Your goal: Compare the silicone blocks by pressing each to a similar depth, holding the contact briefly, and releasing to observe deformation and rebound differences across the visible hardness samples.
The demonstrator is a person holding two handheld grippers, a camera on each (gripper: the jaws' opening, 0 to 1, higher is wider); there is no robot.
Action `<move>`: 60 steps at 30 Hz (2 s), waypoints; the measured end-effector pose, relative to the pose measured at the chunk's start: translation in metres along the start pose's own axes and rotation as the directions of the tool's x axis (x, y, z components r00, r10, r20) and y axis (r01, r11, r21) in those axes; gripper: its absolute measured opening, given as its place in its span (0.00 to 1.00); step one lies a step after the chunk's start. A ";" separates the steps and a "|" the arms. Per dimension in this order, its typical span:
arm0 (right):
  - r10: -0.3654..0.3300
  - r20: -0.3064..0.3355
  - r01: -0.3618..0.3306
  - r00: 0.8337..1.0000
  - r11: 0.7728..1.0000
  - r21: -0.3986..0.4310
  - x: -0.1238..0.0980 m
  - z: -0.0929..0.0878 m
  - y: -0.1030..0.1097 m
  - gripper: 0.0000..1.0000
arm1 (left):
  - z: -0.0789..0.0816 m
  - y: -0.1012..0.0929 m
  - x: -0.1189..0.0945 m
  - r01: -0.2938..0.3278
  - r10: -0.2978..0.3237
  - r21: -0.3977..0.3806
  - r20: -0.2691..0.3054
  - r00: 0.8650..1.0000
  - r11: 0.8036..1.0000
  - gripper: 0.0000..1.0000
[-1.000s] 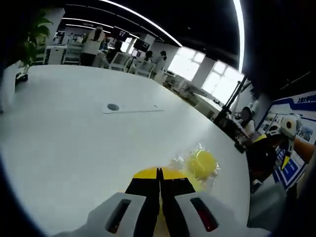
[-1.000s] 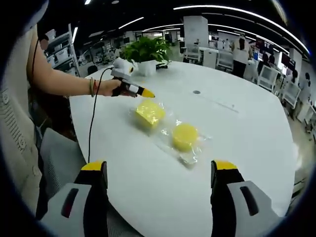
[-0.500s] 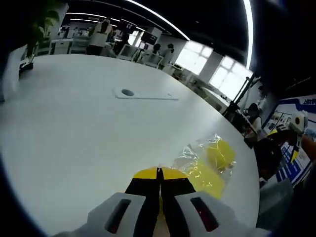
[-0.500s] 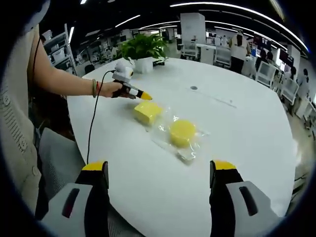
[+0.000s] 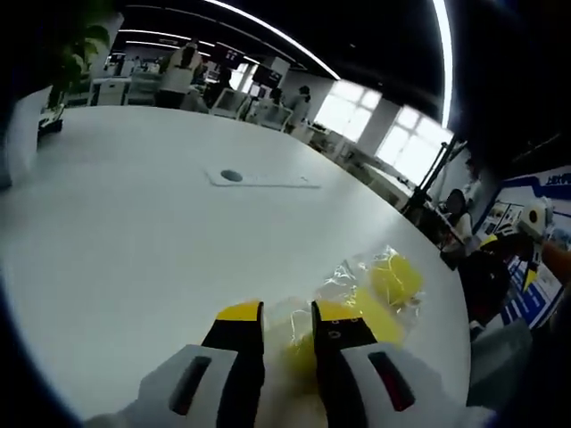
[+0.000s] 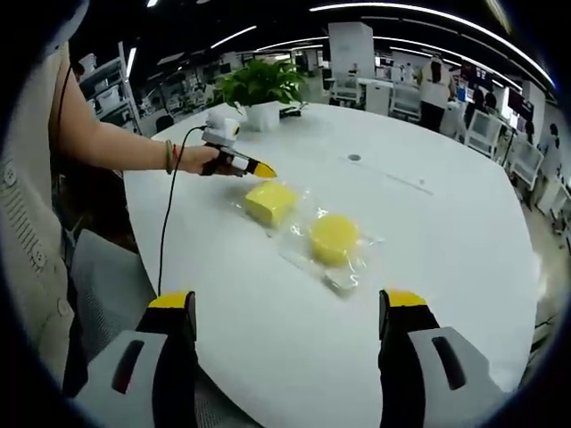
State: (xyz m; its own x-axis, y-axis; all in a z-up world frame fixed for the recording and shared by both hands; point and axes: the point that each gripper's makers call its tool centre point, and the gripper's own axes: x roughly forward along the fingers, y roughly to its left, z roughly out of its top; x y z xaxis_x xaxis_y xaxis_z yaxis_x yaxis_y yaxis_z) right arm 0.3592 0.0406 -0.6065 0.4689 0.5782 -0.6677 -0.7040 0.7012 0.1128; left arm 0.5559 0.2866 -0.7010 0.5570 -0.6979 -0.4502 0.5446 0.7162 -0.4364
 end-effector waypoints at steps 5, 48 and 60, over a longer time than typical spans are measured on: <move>0.005 0.011 -0.005 1.000 1.000 -0.002 -0.001 0.001 0.003 0.79 | 0.011 -0.004 -0.015 -0.024 0.024 -0.001 0.050 0.998 1.000 0.38; -0.034 0.237 0.002 0.971 0.991 0.131 -0.013 0.000 0.036 0.68 | -0.019 -0.134 -0.205 -0.261 0.224 0.139 0.238 0.945 0.955 0.52; -0.032 0.238 -0.017 0.971 0.979 0.203 -0.009 -0.014 0.034 0.69 | -0.033 -0.141 -0.221 -0.301 0.273 0.060 0.281 0.920 0.952 0.55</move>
State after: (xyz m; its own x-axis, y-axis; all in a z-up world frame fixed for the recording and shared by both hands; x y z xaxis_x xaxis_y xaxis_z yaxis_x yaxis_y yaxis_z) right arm 0.3230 0.0534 -0.6068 0.6050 0.6379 -0.4764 -0.5890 0.7612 0.2713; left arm 0.3350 0.3394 -0.5660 0.8373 -0.4471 -0.3147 0.3883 0.8915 -0.2335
